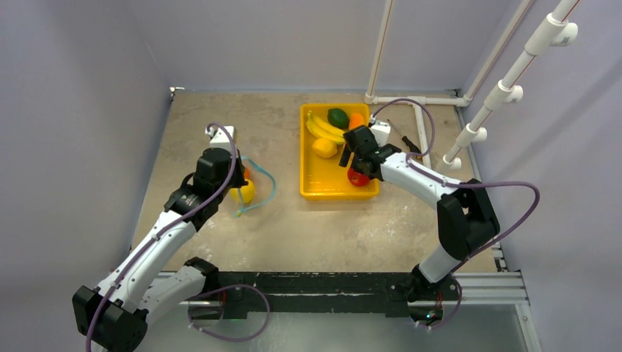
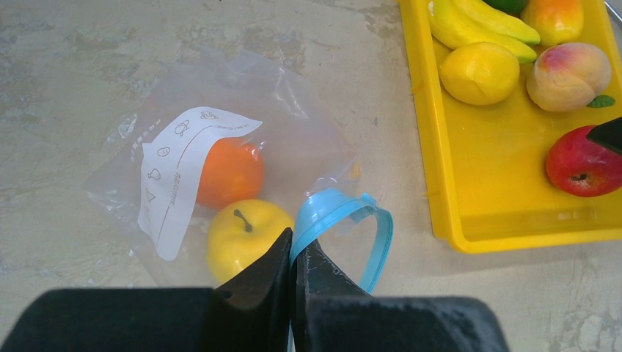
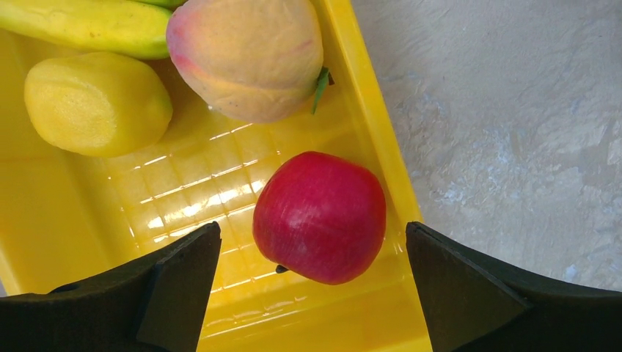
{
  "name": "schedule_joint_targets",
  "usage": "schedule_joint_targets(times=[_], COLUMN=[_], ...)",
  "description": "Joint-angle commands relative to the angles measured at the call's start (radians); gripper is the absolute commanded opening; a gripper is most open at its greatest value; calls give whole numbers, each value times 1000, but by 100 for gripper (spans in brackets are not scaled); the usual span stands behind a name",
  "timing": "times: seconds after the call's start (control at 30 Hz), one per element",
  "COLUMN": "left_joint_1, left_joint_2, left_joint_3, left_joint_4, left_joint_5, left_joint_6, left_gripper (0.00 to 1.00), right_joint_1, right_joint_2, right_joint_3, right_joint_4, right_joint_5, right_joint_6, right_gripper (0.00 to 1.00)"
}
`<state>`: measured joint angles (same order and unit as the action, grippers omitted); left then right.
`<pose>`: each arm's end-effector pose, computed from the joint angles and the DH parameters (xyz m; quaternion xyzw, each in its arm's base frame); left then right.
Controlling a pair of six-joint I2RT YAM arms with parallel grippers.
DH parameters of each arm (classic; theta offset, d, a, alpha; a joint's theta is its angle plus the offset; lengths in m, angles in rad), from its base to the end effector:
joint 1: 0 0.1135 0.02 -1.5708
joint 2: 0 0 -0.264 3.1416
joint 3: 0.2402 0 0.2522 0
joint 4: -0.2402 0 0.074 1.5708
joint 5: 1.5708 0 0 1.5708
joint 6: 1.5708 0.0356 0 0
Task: Place the food in the zip-top bag and seal the zipper
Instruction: Pick up the fake fruit from the bin.
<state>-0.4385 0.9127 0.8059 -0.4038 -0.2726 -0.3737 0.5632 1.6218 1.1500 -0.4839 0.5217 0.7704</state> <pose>0.1878 -0.0775 0.3030 -0.0410 0.8565 -0.0902 0.5065 0.2965 0.1662 0.2336 0.1729 0.9078 -0.0123 0.3819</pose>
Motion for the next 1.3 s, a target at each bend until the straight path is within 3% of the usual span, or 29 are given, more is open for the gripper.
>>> schedule_joint_targets(times=[0.0, 0.77, 1.0, 1.27], left_joint_1=[8, 11, 14, 15], left_joint_2=[3, 21, 14, 14], left_joint_3=[12, 16, 15, 15], left_joint_4=[36, 41, 40, 40], left_joint_5=[1, 9, 7, 9], left_joint_6=[10, 13, 13, 14], left_gripper=[0, 0, 0, 0], right_joint_1=[-16, -28, -29, -29], right_joint_2=[-8, 82, 97, 83], right_joint_3=[-20, -66, -59, -34], right_joint_4=[75, 144, 157, 155], right_joint_5=[-34, -54, -49, -32], right_joint_6=[-16, -36, -40, -47], right_gripper=[98, 97, 85, 63])
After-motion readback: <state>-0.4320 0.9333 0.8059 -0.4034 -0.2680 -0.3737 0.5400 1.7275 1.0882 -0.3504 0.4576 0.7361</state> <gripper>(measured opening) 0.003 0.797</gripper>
